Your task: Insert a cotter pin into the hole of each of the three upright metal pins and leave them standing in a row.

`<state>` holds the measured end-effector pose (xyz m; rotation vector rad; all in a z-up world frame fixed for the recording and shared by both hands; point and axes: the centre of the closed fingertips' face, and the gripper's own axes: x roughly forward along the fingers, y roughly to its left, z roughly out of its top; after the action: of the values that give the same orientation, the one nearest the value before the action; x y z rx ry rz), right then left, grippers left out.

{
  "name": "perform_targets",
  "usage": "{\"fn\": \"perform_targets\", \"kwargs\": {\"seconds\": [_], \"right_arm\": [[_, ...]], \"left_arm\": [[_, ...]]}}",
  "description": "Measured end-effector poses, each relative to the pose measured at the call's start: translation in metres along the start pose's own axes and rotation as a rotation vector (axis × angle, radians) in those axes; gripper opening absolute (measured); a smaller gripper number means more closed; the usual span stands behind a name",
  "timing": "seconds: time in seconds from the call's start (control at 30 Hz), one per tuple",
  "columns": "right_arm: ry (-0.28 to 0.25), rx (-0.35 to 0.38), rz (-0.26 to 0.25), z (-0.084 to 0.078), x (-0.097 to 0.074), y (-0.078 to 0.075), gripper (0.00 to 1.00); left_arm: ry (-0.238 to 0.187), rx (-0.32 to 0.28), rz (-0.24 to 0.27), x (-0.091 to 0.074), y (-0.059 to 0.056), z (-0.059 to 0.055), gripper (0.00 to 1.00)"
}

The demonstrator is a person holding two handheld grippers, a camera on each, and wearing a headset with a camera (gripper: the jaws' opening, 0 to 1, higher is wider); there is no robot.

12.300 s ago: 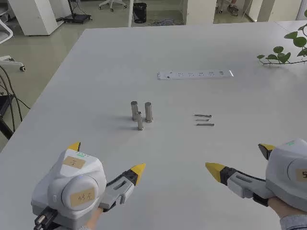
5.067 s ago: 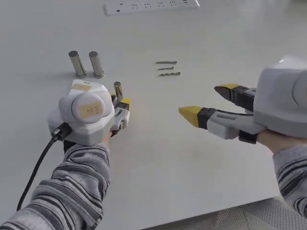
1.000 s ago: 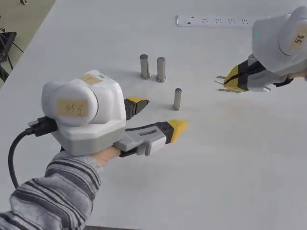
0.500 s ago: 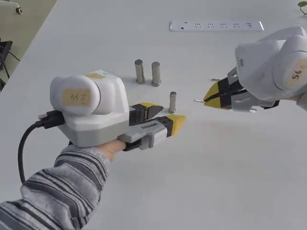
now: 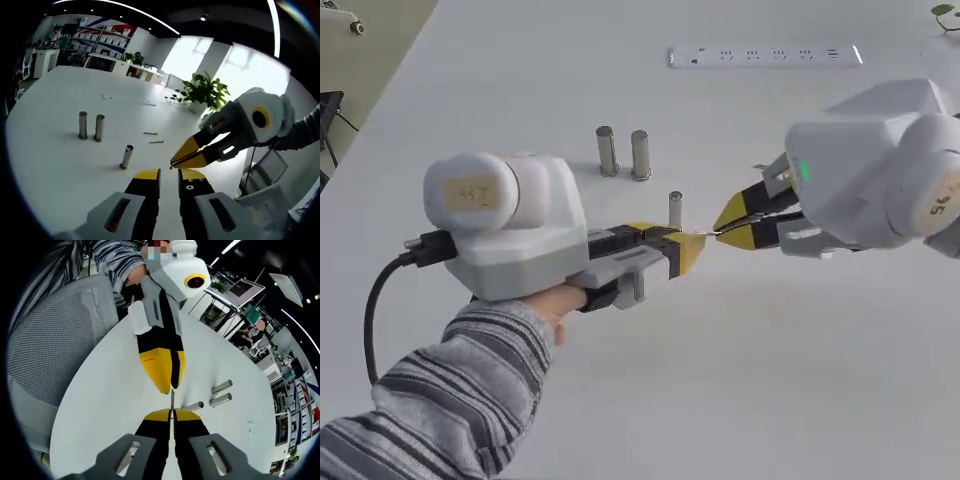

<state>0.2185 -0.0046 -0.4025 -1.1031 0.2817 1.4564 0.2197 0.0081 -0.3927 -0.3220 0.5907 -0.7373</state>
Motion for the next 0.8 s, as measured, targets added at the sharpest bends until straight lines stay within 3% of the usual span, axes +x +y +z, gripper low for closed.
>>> {"fn": "perform_targets", "kwargs": {"seconds": [0.37, 0.8], "right_arm": [[-0.031, -0.024, -0.014, 0.012, -0.003, -0.003, 0.0], [-0.022, -0.013, -0.02, 0.009, -0.004, -0.002, 0.0]], "left_arm": [[-0.042, -0.048, -0.014, 0.001, -0.005, 0.005, 0.0], [-0.04, -0.048, -0.015, 0.002, -0.007, 0.004, 0.0]]}}
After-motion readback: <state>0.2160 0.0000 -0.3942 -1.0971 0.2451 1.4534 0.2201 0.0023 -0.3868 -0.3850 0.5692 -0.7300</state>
